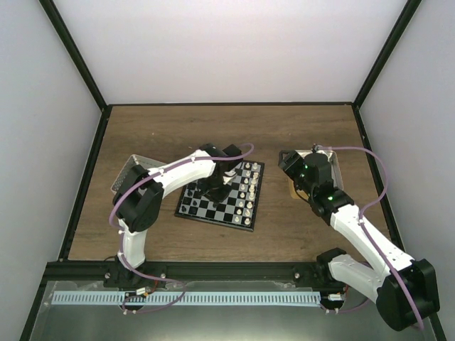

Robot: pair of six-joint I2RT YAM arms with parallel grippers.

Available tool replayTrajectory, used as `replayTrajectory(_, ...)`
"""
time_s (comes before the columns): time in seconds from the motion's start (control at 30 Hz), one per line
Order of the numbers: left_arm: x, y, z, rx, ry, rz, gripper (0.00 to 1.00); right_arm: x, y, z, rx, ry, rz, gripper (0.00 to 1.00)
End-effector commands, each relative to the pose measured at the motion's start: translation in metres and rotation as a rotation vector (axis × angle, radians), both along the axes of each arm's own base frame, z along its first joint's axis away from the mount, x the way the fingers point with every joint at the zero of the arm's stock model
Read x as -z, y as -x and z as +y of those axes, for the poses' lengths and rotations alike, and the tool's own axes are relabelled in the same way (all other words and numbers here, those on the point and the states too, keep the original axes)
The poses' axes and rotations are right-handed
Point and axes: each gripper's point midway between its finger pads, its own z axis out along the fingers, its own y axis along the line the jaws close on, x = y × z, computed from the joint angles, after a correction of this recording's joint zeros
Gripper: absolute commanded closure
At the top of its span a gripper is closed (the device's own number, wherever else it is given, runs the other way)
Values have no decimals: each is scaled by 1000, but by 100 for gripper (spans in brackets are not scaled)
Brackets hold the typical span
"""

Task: Set up the chess pieces on the board
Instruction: Place the chess piece on the chessboard.

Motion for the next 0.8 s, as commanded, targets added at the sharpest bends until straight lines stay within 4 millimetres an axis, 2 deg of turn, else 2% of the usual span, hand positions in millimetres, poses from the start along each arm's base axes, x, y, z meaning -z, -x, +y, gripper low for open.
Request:
replayTrajectory(0.0,2,1,-7,-8,37,-1,69,2,-2,-6,22,21,-9,28)
replayTrajectory(0.3,12,2,0,-12,3,1,72,4,-3,-6,21,26,-3,28)
replayTrajectory(0.37,11,3,-2,-10,10,3,77,5,-3,-6,21,26,-1,28)
replayTrajectory(0.5,8,0,-3,-11,19,-13,94,6,-3,-6,21,28,1,28)
replayTrajectory(0.63,-4,-16,-5,-47,45,-71,96,4,-4,-6,21,31,-2,28)
replayTrajectory(0.77,-20,-47,3,-123,72,-147,96,5,-4,-6,23,31,-1,28)
